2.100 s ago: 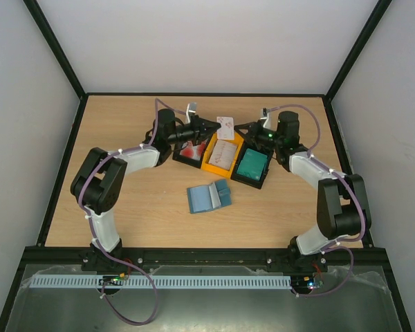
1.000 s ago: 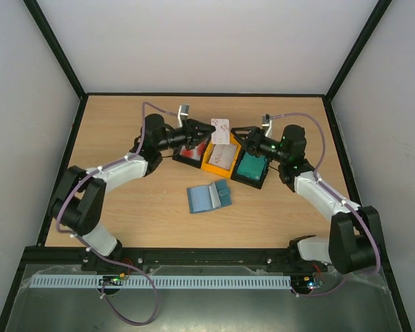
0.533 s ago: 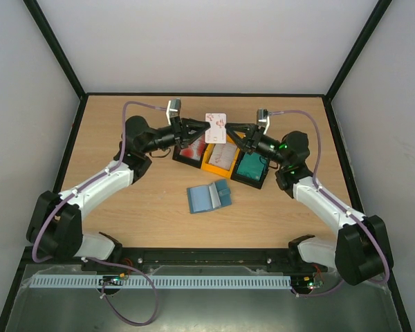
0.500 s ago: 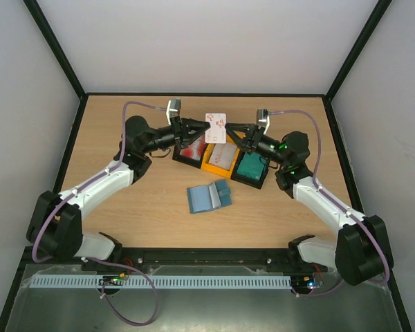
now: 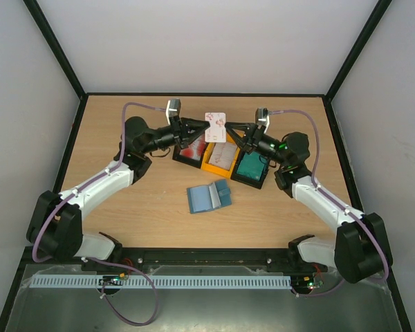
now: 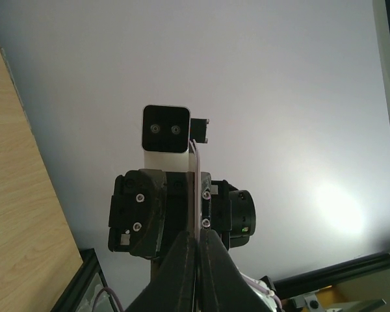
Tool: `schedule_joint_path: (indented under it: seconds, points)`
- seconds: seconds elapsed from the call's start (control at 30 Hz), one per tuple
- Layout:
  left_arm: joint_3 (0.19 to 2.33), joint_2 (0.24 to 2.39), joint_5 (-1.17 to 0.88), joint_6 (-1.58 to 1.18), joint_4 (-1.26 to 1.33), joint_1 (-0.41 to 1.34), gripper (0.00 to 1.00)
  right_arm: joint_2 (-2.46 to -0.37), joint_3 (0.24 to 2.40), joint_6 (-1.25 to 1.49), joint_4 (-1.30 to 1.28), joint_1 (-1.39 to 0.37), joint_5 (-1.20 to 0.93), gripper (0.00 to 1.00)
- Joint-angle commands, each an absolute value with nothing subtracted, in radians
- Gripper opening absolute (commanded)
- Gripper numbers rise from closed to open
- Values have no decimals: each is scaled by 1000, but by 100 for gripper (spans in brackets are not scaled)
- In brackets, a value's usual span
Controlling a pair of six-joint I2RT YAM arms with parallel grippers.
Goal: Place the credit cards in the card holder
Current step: Pick up the credit card from the storage box.
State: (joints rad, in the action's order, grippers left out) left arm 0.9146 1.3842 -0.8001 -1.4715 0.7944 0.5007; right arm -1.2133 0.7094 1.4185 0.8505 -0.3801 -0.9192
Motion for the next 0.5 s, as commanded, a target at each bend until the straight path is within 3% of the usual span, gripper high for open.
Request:
schedule_joint_path:
  seconds: [0.0,0.23,0.47]
  points:
    - [913,1355,-832,-1507,895,510,2,-1231,691,1492,956,-390,-923,17]
    - [906,1356,-838,-1537,938,511,3,-1252,679,1571,1060,-390,-931,29]
    - [888,1356,-826,-1568,993,511,3,-1264,662,1612,1129,-390,-922,31]
